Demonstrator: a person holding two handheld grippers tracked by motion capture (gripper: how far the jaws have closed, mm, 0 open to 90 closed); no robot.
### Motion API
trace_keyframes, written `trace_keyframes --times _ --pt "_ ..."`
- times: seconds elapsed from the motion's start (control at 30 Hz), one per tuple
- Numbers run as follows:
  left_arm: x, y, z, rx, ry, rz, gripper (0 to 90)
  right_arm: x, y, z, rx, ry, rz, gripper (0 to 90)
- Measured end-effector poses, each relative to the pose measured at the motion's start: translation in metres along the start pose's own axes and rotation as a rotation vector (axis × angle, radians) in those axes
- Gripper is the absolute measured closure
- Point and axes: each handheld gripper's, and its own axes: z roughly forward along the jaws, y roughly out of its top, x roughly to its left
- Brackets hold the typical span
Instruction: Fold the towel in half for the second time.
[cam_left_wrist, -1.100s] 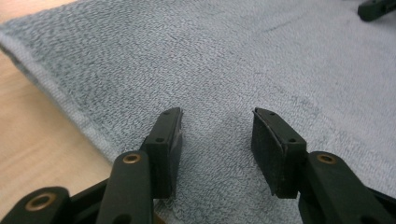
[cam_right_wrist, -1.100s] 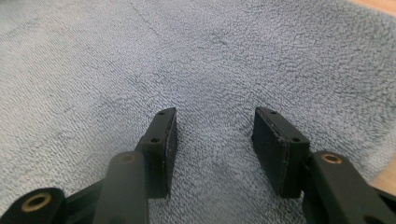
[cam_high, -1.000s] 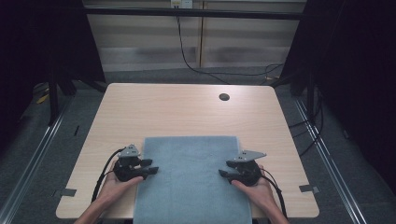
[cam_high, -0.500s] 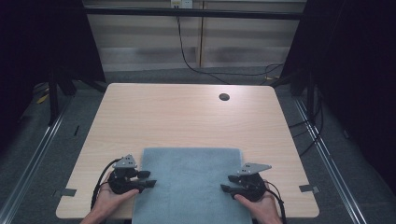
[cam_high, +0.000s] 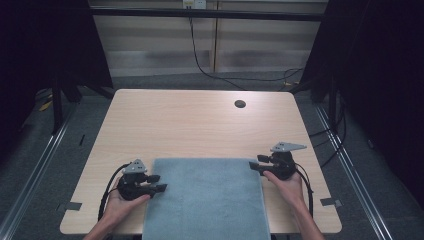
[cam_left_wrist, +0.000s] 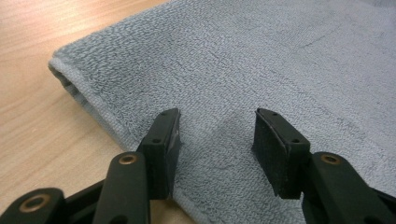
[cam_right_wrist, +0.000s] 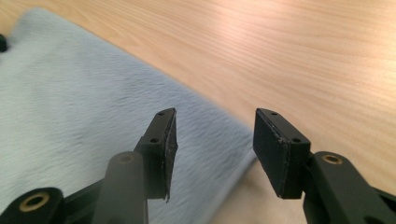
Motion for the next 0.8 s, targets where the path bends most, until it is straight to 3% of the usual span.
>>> trace_keyframes --times 0.17,0.2,0.3,0.33,0.37,0.4,0.5,0.53,0.63,0.7,0.77,0.8 --pt "0.003 0.0 0.0 -0.012 -0.019 -0.025 50.7 -0.011 0.005 0.018 0.023 0.014 0.0 49.0" --pt "0.006 0.001 0.0 -0.028 -0.036 -0.086 48.5 -0.015 0.005 0.024 0.052 0.019 0.011 47.9" --pt "0.005 0.005 -0.001 -0.037 -0.021 -0.065 46.0 -0.018 0.003 0.027 0.062 0.017 0.012 47.4" --pt "0.005 0.008 -0.002 -0.031 -0.003 -0.036 46.0 -0.018 0.001 0.028 0.071 0.022 0.011 47.7" --pt "0.009 0.015 -0.007 -0.077 0.024 -0.037 43.6 -0.018 -0.001 0.03 0.096 0.037 0.002 48.4" --pt "0.009 0.015 -0.007 -0.077 0.024 -0.037 43.6 -0.017 -0.002 0.031 0.101 0.031 0.002 49.8" --pt "0.021 0.025 -0.013 -0.135 0.049 -0.068 42.4 -0.017 -0.002 0.031 0.101 0.026 -0.002 52.3" --pt "0.032 0.031 -0.012 -0.151 0.072 -0.066 42.2 -0.016 -0.003 0.03 0.101 0.026 -0.006 60.5" --pt "0.044 0.036 -0.008 -0.146 0.097 -0.057 42.3 -0.015 -0.004 0.029 0.1 0.039 0.004 67.8" --pt "0.058 0.038 -0.003 -0.144 0.077 -0.103 42.2 -0.013 -0.005 0.03 0.104 0.051 0.0 76.1" --pt "0.067 0.034 0.001 -0.123 0.103 -0.133 42.0 -0.012 -0.005 0.03 0.105 0.052 -0.005 78.1" --pt "0.068 0.033 0.003 -0.112 0.093 -0.148 39.5 -0.011 -0.004 0.03 0.108 0.051 -0.004 79.1"
